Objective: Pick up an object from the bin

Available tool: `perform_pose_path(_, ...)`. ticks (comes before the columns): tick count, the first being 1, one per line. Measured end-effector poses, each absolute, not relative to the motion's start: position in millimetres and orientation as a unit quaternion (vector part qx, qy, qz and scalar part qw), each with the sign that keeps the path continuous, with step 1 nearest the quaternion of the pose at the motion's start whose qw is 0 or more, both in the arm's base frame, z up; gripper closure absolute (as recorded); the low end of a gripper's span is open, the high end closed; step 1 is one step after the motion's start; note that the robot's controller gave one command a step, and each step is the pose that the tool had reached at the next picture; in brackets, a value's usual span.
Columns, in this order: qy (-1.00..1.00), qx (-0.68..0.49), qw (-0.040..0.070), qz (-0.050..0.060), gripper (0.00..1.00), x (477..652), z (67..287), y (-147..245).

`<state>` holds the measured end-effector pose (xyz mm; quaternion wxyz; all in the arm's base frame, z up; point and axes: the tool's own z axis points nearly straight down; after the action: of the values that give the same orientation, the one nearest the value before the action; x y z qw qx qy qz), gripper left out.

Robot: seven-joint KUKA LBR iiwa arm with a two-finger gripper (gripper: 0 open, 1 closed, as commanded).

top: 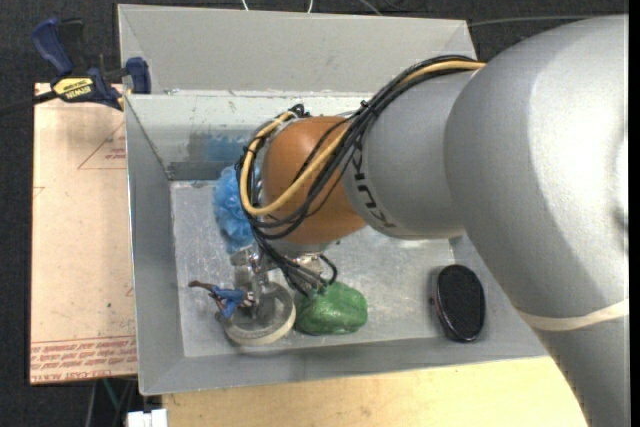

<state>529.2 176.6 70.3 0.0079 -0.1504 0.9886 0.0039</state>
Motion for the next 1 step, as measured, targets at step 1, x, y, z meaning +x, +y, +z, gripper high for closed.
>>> perform_pose_path(1, 0.986, -0.165, 0.01, 0.004, 1.0, 526.7, 70.4, 175.5)
